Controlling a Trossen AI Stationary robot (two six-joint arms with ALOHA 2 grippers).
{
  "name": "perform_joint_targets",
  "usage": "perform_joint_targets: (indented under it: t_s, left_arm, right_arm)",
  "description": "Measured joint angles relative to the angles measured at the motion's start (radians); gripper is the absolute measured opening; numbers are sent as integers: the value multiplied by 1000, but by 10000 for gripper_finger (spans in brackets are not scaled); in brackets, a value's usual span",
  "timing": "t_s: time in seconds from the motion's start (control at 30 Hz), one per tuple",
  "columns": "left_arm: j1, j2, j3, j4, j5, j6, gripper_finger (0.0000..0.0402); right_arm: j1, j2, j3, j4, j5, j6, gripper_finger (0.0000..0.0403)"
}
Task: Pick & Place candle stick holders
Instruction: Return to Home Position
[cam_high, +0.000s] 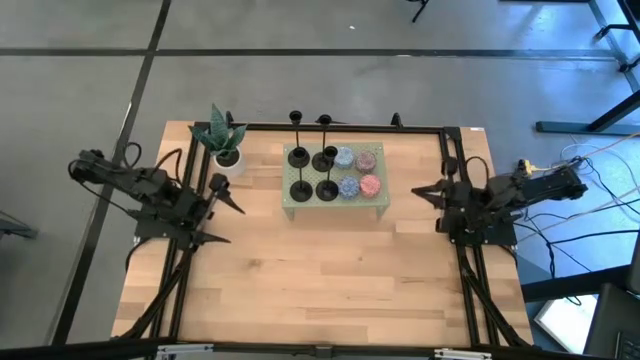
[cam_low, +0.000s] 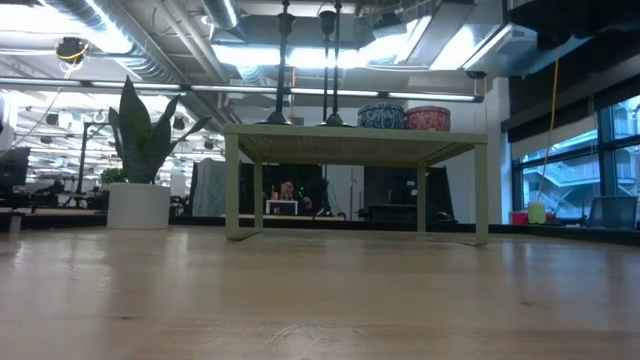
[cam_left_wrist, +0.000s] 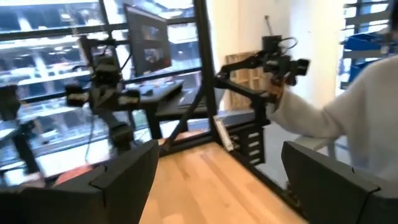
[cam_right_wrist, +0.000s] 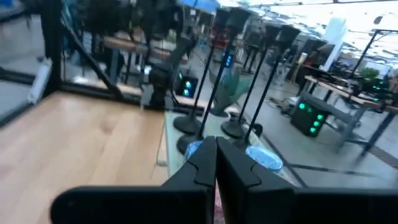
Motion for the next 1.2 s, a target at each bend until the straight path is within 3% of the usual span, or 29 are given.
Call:
perform_joint_targets:
  t_s: [0.2, 0.6, 0.87, 1.2]
  left_arm:
    - [48, -121, -180, 105, -6, -5, 338]
    - [105, -424, -356, 141, 62, 57, 338]
    - [143, -431, -393, 143, 73, 60, 338]
    - [155, -433, -394, 147, 157, 75, 338]
  right_arm:
    - [0, -114, -25, -68, -47, 0, 10]
    - [0, -283, -124, -35, -29, 4, 10]
    - [-1, -281, -181, 30, -29, 5, 10]
    - [-1, -281, -288, 196, -61, 8, 10]
